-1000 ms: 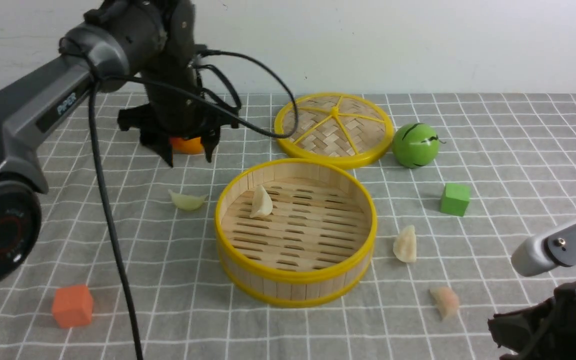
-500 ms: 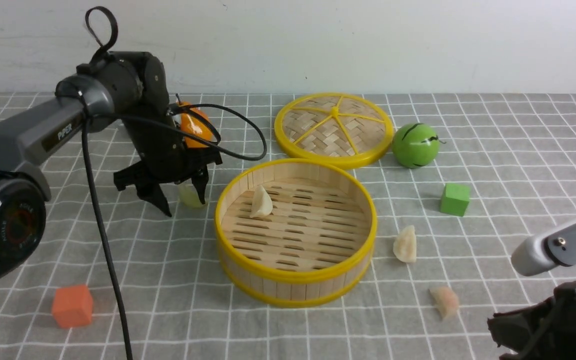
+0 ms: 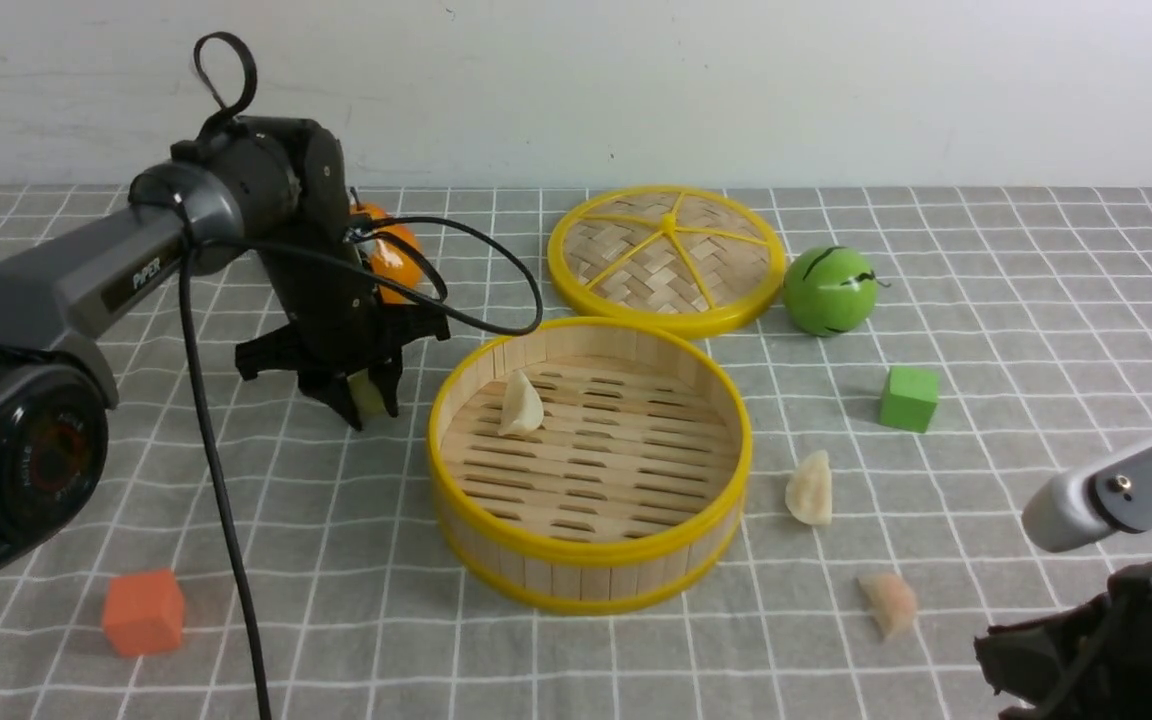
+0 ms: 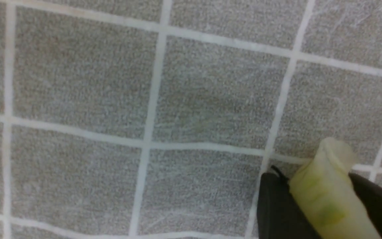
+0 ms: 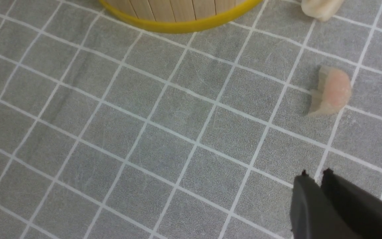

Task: Put the dumplings into the steamer on the table with the grey tablecloth.
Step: 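Reach for and grasp a dumpling on the table with the left gripper, then place the dumpling into the bamboo steamer basket with the left gripper, then reach for and grasp a dumpling lying on the table beside the steamer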

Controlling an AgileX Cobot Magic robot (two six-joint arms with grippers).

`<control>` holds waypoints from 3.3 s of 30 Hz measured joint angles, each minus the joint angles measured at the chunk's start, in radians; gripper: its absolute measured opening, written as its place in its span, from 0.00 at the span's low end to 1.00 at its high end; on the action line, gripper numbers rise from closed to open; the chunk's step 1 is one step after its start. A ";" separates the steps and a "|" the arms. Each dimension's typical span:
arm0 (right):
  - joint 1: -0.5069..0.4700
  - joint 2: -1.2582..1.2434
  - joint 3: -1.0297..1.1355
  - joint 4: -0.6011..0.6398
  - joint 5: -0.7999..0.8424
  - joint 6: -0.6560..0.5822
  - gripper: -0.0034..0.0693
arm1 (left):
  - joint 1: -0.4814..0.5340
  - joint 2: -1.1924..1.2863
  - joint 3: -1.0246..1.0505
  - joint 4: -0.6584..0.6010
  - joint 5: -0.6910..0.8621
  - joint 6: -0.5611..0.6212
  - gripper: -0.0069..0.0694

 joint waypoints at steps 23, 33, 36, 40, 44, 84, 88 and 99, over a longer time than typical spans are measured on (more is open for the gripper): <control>0.000 0.000 0.000 -0.045 0.000 0.000 0.15 | -0.218 -0.203 0.133 -0.101 0.105 0.208 0.39; 0.000 0.001 0.000 -0.045 0.003 0.000 0.15 | -0.280 -0.157 0.134 -0.077 0.100 0.160 0.60; 0.000 0.002 0.000 -0.033 0.026 0.000 0.15 | -0.282 -0.175 0.134 -0.066 0.100 0.144 0.70; 0.000 0.002 0.000 -0.021 0.059 0.000 0.16 | -0.282 -0.227 0.134 -0.035 0.100 0.133 0.72; 0.000 0.002 0.000 -0.003 0.061 0.000 0.17 | -0.282 -0.336 0.136 -0.029 0.102 0.133 0.71; -0.099 0.861 -0.647 -0.061 -0.072 0.233 0.60 | -0.282 -1.932 1.679 0.305 -0.501 0.108 0.07; -0.092 0.924 -0.652 -0.049 -0.062 0.233 0.50 | -0.282 -1.983 1.717 0.316 -0.550 0.107 0.07; -0.103 0.863 -0.724 -0.059 0.111 0.096 0.37 | -0.282 -2.009 1.726 0.318 -0.568 0.107 0.07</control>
